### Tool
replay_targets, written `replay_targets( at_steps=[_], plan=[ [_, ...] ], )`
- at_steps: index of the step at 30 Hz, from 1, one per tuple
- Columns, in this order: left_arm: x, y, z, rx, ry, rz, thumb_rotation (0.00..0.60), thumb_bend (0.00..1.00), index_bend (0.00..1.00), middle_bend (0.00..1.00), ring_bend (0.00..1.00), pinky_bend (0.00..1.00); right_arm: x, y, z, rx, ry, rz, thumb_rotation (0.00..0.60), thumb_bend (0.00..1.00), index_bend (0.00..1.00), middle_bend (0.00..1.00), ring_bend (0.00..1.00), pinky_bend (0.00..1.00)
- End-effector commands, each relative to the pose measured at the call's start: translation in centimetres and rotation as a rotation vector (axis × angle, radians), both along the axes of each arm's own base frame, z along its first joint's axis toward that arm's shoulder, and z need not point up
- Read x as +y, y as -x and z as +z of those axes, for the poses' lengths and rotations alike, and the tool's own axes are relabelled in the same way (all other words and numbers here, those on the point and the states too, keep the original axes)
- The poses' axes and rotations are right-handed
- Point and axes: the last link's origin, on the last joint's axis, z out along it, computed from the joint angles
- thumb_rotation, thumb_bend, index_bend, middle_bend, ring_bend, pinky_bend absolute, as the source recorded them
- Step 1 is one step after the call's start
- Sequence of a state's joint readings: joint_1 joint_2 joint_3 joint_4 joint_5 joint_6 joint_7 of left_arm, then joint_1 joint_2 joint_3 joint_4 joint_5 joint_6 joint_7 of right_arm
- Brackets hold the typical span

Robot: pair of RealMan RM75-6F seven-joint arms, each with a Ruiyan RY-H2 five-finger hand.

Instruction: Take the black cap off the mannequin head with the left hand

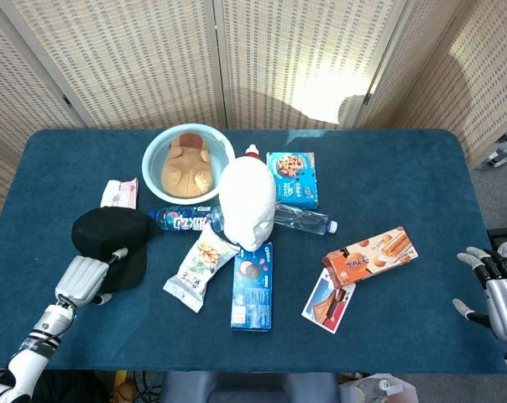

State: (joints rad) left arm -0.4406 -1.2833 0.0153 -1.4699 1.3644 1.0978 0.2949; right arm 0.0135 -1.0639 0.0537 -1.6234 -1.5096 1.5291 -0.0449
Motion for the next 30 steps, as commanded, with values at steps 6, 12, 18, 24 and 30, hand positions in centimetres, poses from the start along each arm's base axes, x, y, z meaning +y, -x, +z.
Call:
replay_targets(
  at_steps=[6, 12, 18, 24, 30],
  plan=[
    [-1.0, -0.2, 1.3, 0.052, -0.023, 0.101, 0.6, 0.04, 0.0, 0.5, 0.57, 0.89, 0.0, 0.1, 0.0, 0.0, 0.0, -0.001, 0.6, 0.06, 0.28, 0.22, 0.15, 0.22],
    [-1.4, -0.8, 3.2, -0.029, -0.155, 0.103, 0.6, 0.04, 0.0, 0.45, 0.52, 0.84, 0.0, 0.2, 0.1, 0.001, 0.003, -0.004, 0.6, 0.06, 0.28, 0.22, 0.15, 0.22],
    [-2.6, -0.8, 5.7, -0.153, -0.313, 0.079, 0.6, 0.04, 0.0, 0.44, 0.5, 0.77, -0.2, 0.1, 0.1, 0.011, -0.01, -0.007, 0.6, 0.06, 0.28, 0.22, 0.15, 0.22],
    [-4.7, -0.2, 7.9, -0.178, -0.408, 0.112, 0.6, 0.04, 0.03, 0.4, 0.43, 0.65, -0.6, -0.3, 0.0, -0.007, -0.053, 0.024, 0.6, 0.07, 0.28, 0.22, 0.15, 0.22],
    [-6.9, 0.1, 8.5, -0.165, -0.415, 0.158, 0.6, 0.04, 0.06, 0.34, 0.37, 0.55, -0.8, -0.8, -0.5, -0.019, -0.088, 0.056, 0.6, 0.07, 0.28, 0.22, 0.15, 0.22]
  ],
)
